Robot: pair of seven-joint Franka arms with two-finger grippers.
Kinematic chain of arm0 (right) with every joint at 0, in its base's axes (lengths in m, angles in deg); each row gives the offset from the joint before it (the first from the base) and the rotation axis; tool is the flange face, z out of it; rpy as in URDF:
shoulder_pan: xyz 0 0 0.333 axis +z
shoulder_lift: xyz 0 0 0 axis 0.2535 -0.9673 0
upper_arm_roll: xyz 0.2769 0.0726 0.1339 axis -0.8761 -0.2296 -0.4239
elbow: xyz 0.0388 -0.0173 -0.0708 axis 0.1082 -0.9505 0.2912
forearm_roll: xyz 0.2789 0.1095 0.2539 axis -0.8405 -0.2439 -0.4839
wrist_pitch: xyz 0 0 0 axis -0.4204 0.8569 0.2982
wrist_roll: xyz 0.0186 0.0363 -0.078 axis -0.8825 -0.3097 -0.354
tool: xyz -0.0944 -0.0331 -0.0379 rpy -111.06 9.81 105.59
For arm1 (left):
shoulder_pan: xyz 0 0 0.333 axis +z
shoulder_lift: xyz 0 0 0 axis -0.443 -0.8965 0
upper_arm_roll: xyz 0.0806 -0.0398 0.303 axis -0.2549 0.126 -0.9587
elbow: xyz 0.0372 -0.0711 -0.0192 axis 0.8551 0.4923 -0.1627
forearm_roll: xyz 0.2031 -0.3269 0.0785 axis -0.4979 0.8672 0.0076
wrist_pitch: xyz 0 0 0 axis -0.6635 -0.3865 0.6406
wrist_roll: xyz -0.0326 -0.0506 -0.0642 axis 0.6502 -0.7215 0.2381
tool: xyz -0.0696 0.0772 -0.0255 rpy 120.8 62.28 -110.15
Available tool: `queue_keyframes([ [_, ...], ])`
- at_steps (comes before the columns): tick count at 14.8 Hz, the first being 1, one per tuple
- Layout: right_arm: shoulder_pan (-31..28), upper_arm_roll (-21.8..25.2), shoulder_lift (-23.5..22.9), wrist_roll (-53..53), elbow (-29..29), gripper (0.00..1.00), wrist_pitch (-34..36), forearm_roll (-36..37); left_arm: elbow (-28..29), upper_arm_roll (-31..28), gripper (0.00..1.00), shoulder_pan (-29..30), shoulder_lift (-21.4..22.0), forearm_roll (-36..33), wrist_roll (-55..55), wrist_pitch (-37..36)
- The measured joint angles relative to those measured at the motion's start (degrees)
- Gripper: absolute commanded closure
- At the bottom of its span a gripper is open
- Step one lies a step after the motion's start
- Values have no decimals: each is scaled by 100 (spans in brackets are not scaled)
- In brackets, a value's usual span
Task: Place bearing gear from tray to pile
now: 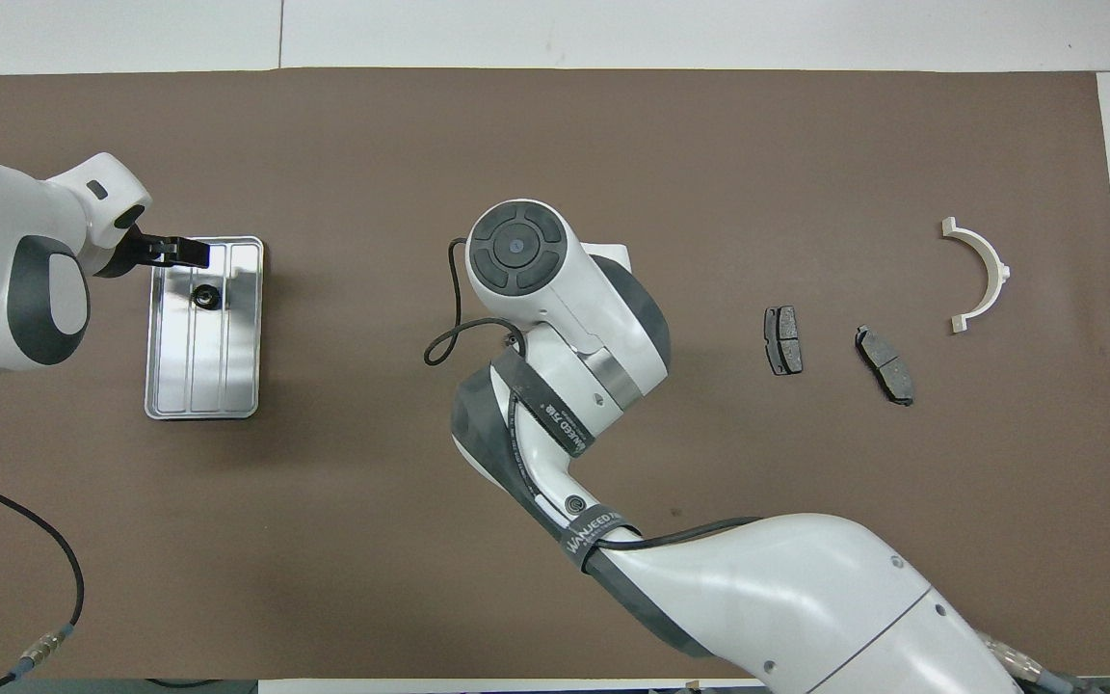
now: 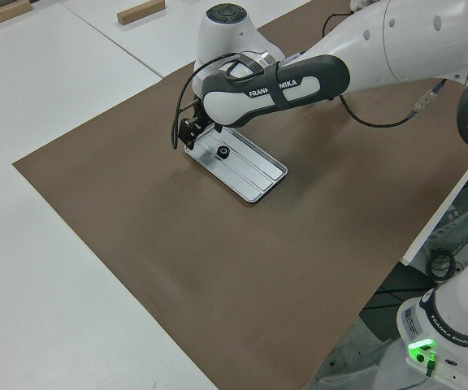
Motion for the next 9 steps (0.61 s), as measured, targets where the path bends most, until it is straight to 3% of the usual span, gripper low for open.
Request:
queue_keyframes([
  [4, 139, 2, -493, 30, 618, 0, 21, 2, 370, 24, 0, -15, -5, 0, 1, 402],
  [9, 166, 0, -616, 31, 704, 1, -15, 2, 422, 41, 0, -151, 29, 4, 123, 351],
])
